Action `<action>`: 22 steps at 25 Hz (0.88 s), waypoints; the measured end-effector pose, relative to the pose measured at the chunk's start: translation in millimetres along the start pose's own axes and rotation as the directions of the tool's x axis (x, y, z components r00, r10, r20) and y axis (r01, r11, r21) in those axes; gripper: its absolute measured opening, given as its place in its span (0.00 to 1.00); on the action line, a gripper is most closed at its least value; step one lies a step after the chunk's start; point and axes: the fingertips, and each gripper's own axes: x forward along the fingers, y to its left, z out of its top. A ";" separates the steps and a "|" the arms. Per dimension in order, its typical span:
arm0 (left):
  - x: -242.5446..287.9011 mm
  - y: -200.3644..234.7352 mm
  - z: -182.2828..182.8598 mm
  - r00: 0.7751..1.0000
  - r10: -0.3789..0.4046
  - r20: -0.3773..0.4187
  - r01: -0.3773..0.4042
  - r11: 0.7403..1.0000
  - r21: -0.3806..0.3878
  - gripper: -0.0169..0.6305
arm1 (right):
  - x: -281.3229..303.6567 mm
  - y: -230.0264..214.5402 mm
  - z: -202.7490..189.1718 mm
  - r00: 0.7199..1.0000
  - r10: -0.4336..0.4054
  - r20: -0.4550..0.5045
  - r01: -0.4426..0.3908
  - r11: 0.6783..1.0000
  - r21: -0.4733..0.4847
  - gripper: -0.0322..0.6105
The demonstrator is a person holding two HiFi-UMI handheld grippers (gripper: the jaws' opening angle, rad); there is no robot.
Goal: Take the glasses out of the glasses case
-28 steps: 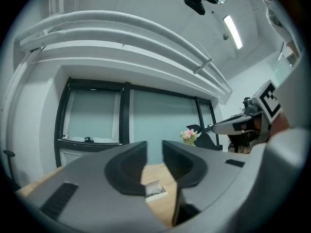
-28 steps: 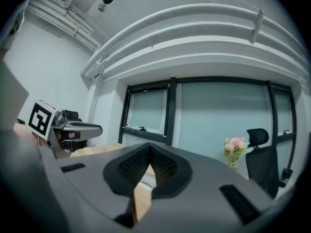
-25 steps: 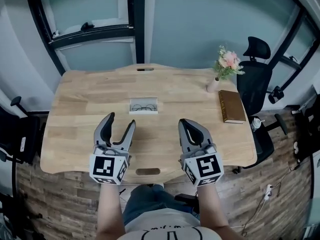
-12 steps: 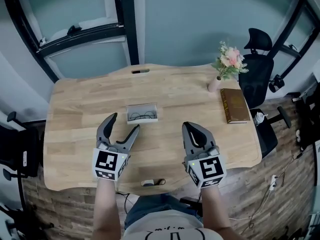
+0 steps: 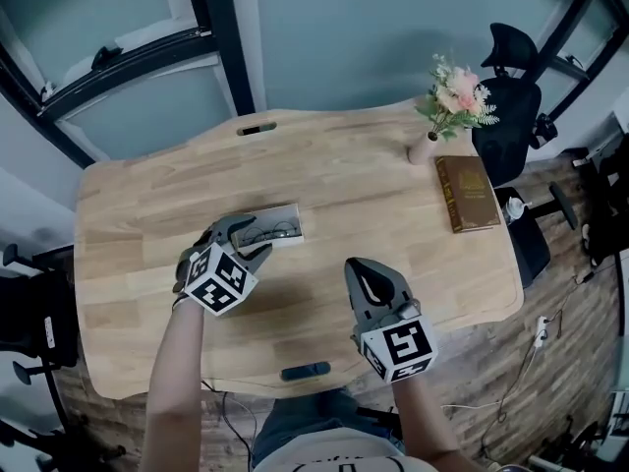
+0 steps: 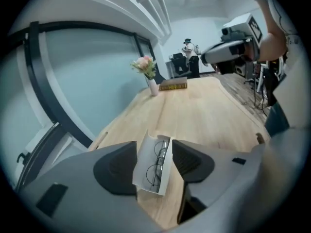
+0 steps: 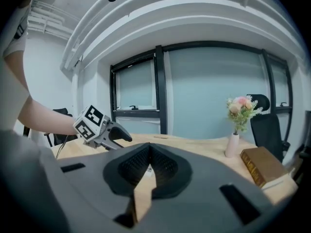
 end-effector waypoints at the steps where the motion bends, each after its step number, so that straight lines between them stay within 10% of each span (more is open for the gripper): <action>1: 9.8 -0.9 -5.6 0.999 -0.028 -0.027 0.028 0.999 0.020 0.38 | 3.7 0.0 -4.6 1.000 0.002 -0.013 -0.002 1.000 0.000 0.07; 11: 81.5 -7.3 -54.0 0.943 -0.217 -0.251 0.250 0.962 0.107 0.21 | 23.5 -24.5 -22.9 0.998 -0.027 -0.062 0.028 0.999 0.015 0.07; 22: 102.9 -13.1 -62.7 0.899 -0.318 -0.302 0.350 0.935 0.057 0.07 | 23.2 -36.1 -38.0 0.994 -0.057 -0.091 0.062 0.997 0.049 0.07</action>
